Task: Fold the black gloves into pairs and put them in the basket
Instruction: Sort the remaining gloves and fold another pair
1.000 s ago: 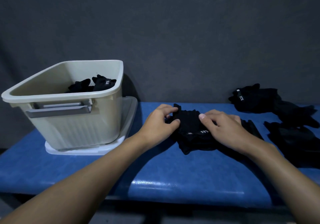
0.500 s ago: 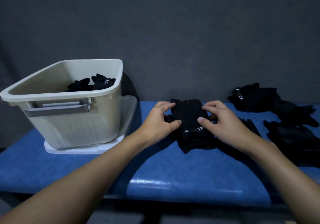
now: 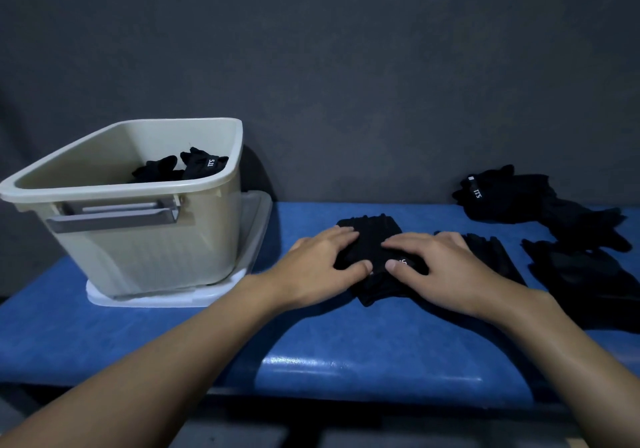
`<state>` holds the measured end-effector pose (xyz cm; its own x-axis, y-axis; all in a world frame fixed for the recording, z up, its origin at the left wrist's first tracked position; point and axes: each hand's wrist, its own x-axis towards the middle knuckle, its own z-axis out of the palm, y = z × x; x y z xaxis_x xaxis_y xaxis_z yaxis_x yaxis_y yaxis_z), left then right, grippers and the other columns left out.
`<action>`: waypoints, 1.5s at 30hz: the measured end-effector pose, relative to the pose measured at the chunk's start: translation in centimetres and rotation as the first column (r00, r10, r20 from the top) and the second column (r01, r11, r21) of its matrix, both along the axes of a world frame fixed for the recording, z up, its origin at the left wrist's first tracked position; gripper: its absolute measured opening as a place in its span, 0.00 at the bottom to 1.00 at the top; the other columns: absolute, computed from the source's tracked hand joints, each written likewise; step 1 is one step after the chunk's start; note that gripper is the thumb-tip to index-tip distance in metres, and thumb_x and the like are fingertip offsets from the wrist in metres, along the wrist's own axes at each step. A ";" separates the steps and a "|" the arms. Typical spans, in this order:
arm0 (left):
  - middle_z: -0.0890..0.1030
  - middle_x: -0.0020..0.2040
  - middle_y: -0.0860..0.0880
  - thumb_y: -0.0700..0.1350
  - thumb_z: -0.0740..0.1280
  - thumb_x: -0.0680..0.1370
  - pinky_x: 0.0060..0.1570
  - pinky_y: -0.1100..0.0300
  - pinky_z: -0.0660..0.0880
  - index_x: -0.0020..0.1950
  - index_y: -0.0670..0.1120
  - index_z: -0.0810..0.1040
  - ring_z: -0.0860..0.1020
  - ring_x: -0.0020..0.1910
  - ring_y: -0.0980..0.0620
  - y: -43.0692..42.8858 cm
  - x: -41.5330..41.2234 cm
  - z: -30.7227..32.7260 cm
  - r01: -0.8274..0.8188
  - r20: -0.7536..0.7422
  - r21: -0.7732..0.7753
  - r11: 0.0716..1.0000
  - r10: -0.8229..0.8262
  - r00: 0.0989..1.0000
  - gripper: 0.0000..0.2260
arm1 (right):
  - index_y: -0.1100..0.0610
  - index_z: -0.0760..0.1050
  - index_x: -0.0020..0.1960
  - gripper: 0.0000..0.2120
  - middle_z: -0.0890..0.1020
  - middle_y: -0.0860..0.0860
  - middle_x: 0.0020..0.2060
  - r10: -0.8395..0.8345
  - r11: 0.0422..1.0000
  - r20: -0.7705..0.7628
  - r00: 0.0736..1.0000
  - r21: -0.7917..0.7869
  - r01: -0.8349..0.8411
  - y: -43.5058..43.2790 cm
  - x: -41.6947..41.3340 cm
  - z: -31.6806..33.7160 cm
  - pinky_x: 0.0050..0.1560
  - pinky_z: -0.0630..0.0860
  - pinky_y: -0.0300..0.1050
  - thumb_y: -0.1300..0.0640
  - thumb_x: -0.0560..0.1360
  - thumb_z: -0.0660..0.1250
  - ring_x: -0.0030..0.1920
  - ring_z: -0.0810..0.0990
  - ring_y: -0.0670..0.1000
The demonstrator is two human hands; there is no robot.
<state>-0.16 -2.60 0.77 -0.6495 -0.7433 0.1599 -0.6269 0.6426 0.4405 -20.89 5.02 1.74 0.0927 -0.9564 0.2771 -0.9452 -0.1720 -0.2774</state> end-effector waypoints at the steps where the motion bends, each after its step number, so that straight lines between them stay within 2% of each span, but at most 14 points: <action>1: 0.60 0.80 0.53 0.64 0.61 0.78 0.77 0.50 0.56 0.80 0.49 0.61 0.55 0.79 0.57 -0.1 0.2 -0.2 0.003 0.027 -0.004 1.000 -0.003 1.000 0.34 | 0.43 0.72 0.68 0.19 0.73 0.35 0.66 0.004 1.000 -0.012 1.000 0.020 -0.004 0.2 0.1 0.0 0.70 0.54 0.47 0.41 0.79 0.59 0.65 0.67 0.35; 6: 0.52 0.82 0.54 0.65 0.58 0.79 0.78 0.51 0.48 0.82 0.51 0.53 0.48 0.79 0.60 -0.1 0.4 -0.4 0.026 0.156 -0.022 0.999 -0.022 0.988 0.35 | 0.42 0.69 0.70 0.22 0.70 0.36 0.69 0.020 0.999 -0.048 0.999 0.047 -0.018 0.6 -0.1 -0.2 0.73 0.52 0.51 0.39 0.78 0.59 0.70 0.63 0.36; 9: 0.49 0.82 0.54 0.66 0.57 0.80 0.78 0.53 0.45 0.82 0.52 0.50 0.46 0.79 0.61 -0.1 0.6 -0.3 0.038 0.191 -0.012 0.999 -0.035 0.981 0.36 | 0.41 0.62 0.74 0.27 0.64 0.37 0.74 0.052 0.996 -0.090 0.995 0.070 -0.045 1.0 -0.2 -0.1 0.76 0.45 0.52 0.36 0.77 0.58 0.75 0.54 0.35; 11: 0.48 0.82 0.54 0.66 0.56 0.80 0.78 0.55 0.43 0.82 0.52 0.49 0.45 0.79 0.62 -0.2 0.6 -0.3 0.041 0.215 -0.009 0.999 -0.038 0.976 0.36 | 0.40 0.57 0.77 0.30 0.60 0.36 0.75 0.083 0.986 -0.136 0.987 0.155 -0.061 1.3 -0.3 0.0 0.77 0.39 0.53 0.34 0.77 0.55 0.76 0.49 0.34; 15: 0.47 0.82 0.55 0.67 0.55 0.79 0.78 0.55 0.42 0.82 0.52 0.47 0.43 0.79 0.63 -0.1 0.8 -0.2 0.055 0.249 -0.003 0.999 -0.052 0.967 0.37 | 0.41 0.49 0.79 0.38 0.52 0.36 0.77 0.107 0.962 -0.212 0.971 0.270 -0.047 1.5 -0.6 -0.1 0.76 0.33 0.55 0.27 0.72 0.46 0.76 0.43 0.35; 19: 0.49 0.82 0.54 0.67 0.56 0.79 0.78 0.51 0.44 0.82 0.51 0.50 0.44 0.79 0.61 0.0 0.7 0.0 0.059 0.220 -0.032 0.998 -0.051 0.974 0.36 | 0.41 0.46 0.79 0.35 0.49 0.37 0.78 0.106 0.955 -0.240 0.965 0.296 -0.031 1.5 -0.8 -0.1 0.76 0.32 0.56 0.30 0.76 0.49 0.76 0.41 0.35; 22: 0.55 0.81 0.55 0.65 0.54 0.81 0.78 0.50 0.44 0.81 0.51 0.57 0.45 0.80 0.60 0.3 0.8 0.5 0.150 0.208 -0.216 0.965 -0.105 0.972 0.32 | 0.41 0.47 0.79 0.34 0.49 0.37 0.78 0.108 0.952 -0.242 0.964 0.306 -0.029 1.5 -0.7 0.0 0.76 0.33 0.56 0.31 0.76 0.50 0.76 0.41 0.35; 24: 0.59 0.80 0.54 0.65 0.56 0.80 0.78 0.52 0.44 0.80 0.51 0.60 0.47 0.79 0.61 0.8 0.9 0.9 0.250 0.232 -0.258 0.933 -0.191 0.954 0.31 | 0.41 0.48 0.79 0.34 0.50 0.37 0.78 0.109 0.951 -0.238 0.965 0.307 -0.031 1.5 -0.7 0.0 0.76 0.33 0.56 0.31 0.77 0.50 0.76 0.43 0.36; 28: 0.61 0.80 0.51 0.65 0.63 0.78 0.78 0.56 0.49 0.80 0.53 0.57 0.55 0.79 0.57 1.5 1.0 0.8 0.299 0.254 -0.201 0.933 -0.245 0.936 0.34 | 0.41 0.48 0.79 0.33 0.50 0.38 0.78 0.108 0.951 -0.238 0.965 0.308 -0.031 1.4 -0.6 0.1 0.76 0.33 0.56 0.32 0.77 0.50 0.76 0.44 0.36; 32: 0.61 0.80 0.50 0.62 0.60 0.81 0.75 0.61 0.54 0.81 0.56 0.56 0.58 0.78 0.53 1.4 1.2 0.7 0.290 0.288 -0.192 0.938 -0.229 0.930 0.31 | 0.42 0.47 0.79 0.34 0.51 0.39 0.78 0.112 0.954 -0.241 0.964 0.298 -0.036 1.5 -0.7 0.0 0.76 0.33 0.56 0.32 0.78 0.50 0.76 0.44 0.36; 34: 0.64 0.79 0.50 0.60 0.59 0.82 0.74 0.58 0.60 0.80 0.56 0.58 0.62 0.77 0.52 1.4 1.2 0.7 0.292 0.275 -0.180 0.939 -0.237 0.932 0.28 | 0.42 0.48 0.79 0.34 0.54 0.38 0.77 0.115 0.961 -0.225 0.968 0.272 -0.051 1.7 -0.9 0.0 0.76 0.33 0.55 0.33 0.78 0.53 0.76 0.46 0.35; 37: 0.72 0.73 0.51 0.57 0.58 0.83 0.66 0.50 0.71 0.78 0.54 0.63 0.70 0.71 0.51 1.3 1.3 0.6 0.294 0.206 -0.164 0.942 -0.259 0.944 0.23 | 0.39 0.54 0.77 0.32 0.63 0.34 0.73 0.123 0.980 -0.162 0.979 0.176 -0.094 2.1 -1.3 0.1 0.77 0.36 0.51 0.36 0.77 0.59 0.71 0.52 0.29; 41: 0.71 0.75 0.51 0.55 0.56 0.84 0.70 0.55 0.67 0.77 0.53 0.66 0.66 0.75 0.54 1.0 1.1 0.5 0.281 0.198 -0.171 0.944 -0.247 0.949 0.21 | 0.38 0.63 0.73 0.27 0.69 0.32 0.68 0.156 0.983 -0.115 0.981 0.119 -0.142 2.1 -1.6 0.1 0.77 0.40 0.45 0.36 0.76 0.62 0.67 0.63 0.30; 45: 0.70 0.75 0.53 0.62 0.61 0.80 0.69 0.54 0.68 0.78 0.55 0.62 0.65 0.75 0.56 1.2 1.2 0.8 0.294 0.211 -0.136 0.946 -0.262 0.942 0.28 | 0.40 0.68 0.72 0.25 0.70 0.33 0.67 0.143 0.984 -0.113 0.983 0.118 -0.130 1.9 -1.4 0.1 0.76 0.43 0.42 0.37 0.76 0.63 0.67 0.67 0.34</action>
<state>1.06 -1.44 1.54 -0.8565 -0.5023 0.1190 -0.4735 0.8563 0.2064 -22.26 6.95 1.83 0.2508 -0.9563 0.1500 -0.9425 -0.2766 -0.1876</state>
